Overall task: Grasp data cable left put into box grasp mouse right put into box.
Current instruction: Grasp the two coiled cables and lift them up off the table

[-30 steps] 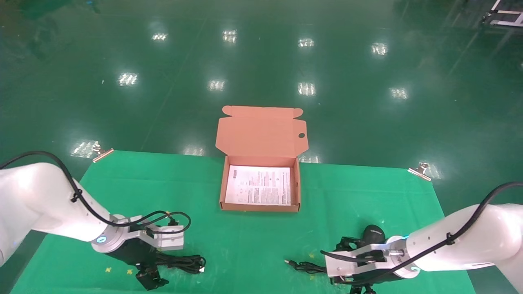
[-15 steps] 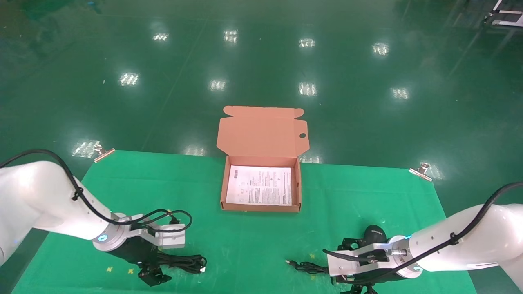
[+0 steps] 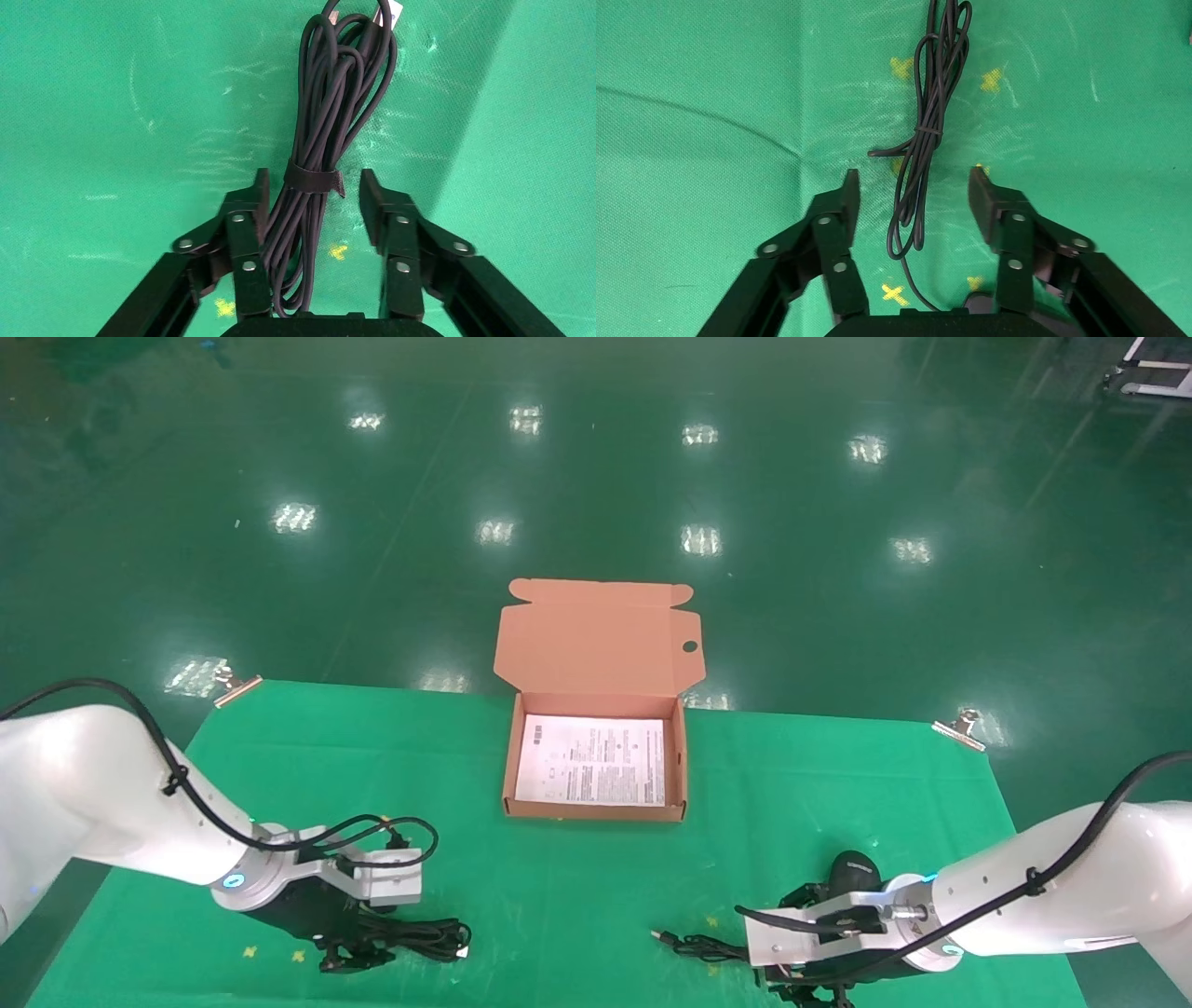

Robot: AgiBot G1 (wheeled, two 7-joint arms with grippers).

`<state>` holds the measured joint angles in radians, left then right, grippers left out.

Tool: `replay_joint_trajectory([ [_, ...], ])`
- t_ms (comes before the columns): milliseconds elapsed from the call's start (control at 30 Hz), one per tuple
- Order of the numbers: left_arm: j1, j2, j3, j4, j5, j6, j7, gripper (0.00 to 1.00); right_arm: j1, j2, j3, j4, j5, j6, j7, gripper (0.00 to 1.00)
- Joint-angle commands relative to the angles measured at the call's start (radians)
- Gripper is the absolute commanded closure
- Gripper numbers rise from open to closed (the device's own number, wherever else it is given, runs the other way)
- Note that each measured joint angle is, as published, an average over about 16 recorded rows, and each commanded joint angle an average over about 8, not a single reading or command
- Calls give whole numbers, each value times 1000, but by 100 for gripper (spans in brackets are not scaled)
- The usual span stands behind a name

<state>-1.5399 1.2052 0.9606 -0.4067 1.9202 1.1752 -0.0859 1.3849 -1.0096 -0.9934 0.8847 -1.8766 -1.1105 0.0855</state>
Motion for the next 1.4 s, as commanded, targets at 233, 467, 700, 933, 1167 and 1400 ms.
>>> replay_joint_trajectory([
  [233, 0, -1, 0, -2, 0, 1, -1, 100, 0, 0, 0, 1, -1, -1, 1, 100],
  [467, 1, -1, 0, -2, -1, 2, -1, 100, 1, 0, 0, 2, -1, -1, 1, 100],
  [700, 1, -1, -1, -3, -1, 2, -1, 100, 1, 0, 0, 2, -2, -1, 1, 100],
  [933, -16, -19, -5, -23, -7, 18, 4, 100, 23, 12, 6, 4, -8, -6, 19, 100],
  [1167, -66, -68, -1, -155, 23, 35, -23, 100, 129, 90, 68, 77, -19, 15, 148, 100],
  [1400, -127, -120, 0, -405, 113, -6, -161, 100, 226, 145, 137, 217, -56, 86, 275, 100],
])
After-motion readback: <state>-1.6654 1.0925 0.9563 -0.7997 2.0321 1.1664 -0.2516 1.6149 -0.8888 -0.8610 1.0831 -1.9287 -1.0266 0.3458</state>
